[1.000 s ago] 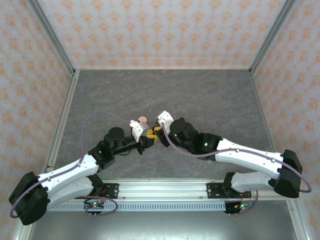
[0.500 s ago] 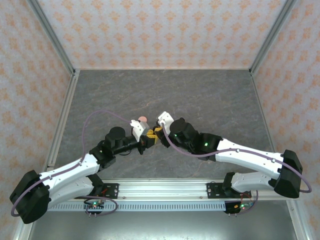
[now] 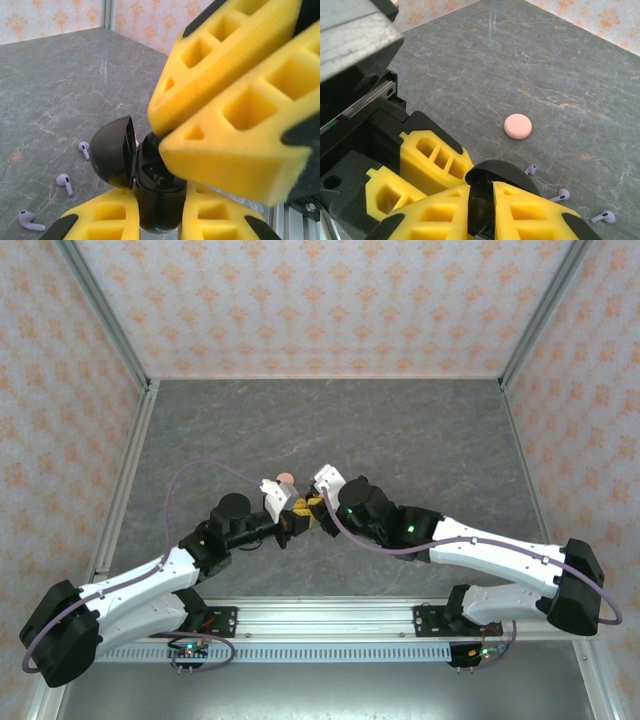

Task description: Insert the wireless bluetooth earbuds into the charging case

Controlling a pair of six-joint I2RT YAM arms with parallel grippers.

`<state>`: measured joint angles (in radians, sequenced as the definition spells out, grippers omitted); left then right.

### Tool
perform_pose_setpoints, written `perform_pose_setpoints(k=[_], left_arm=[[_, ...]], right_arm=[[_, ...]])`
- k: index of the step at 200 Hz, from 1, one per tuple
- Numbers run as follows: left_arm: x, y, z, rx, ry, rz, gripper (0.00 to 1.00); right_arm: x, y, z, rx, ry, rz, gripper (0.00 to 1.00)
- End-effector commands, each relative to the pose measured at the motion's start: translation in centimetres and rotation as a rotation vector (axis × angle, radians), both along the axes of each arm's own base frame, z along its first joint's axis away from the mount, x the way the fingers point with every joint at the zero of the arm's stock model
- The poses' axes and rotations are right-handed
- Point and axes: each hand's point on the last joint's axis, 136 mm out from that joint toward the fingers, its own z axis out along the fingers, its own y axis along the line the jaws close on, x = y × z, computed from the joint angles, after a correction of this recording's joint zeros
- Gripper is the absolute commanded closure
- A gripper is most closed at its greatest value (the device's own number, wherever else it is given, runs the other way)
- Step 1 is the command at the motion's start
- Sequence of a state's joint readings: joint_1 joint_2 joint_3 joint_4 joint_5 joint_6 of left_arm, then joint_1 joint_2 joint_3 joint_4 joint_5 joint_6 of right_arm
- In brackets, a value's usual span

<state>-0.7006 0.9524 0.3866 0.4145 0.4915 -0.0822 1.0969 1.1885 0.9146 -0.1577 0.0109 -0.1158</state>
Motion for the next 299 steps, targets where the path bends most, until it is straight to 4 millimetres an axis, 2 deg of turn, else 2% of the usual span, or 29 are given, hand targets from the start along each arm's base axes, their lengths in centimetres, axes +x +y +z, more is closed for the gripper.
perform_pose_setpoints(k=[1,60,63,100,145,159,173,209,265,299], left_arm=[[0.7,-0.5,4.4,-0.094,-0.103,0.005,1.00],[0.7,-0.4,4.1,-0.085,-0.100,0.006,1.00],[0.7,-0.4,4.0,-0.084,-0.100,0.008,1.00],[0.7,-0.5,3.9,-0.088,-0.101,0.007,1.00],[0.6,-0.4,4.0,-0.096,-0.108,0.006,1.00],[0.5,-0.4,4.1,-0.104,-0.113,0.003,1.00],[0.4,-0.3,4.3,-0.111,-0.122,0.001,1.00],[0.2,-0.1,4.6,-0.114,-0.135,0.003,1.00],[0.2,-0.1,4.7,-0.114,-0.136,0.003,1.00],[0.2,-0.1,4.7,-0.113,-0.134,0.004,1.00]], right_arm=[[-0.9,0.6,-1.1,-0.017,0.057,0.038,0.83],[-0.5,0.3,0.2,0.017,0.038,0.003,0.76],[-0.6,0.0,1.2,0.042,0.027,0.001,0.76],[-0.8,-0.9,4.9,0.169,0.015,-0.009,0.60],[-0.9,-2.7,8.2,0.331,0.056,-0.004,0.43],[-0.7,-3.4,7.9,0.339,0.079,-0.020,0.37],[-0.2,-4.1,6.4,0.302,0.115,-0.045,0.31],[0.5,-4.9,3.0,0.258,0.234,-0.085,0.26],[0.3,-4.0,1.3,0.247,0.309,-0.047,0.24],[0.3,-3.5,1.4,0.257,0.316,-0.028,0.25]])
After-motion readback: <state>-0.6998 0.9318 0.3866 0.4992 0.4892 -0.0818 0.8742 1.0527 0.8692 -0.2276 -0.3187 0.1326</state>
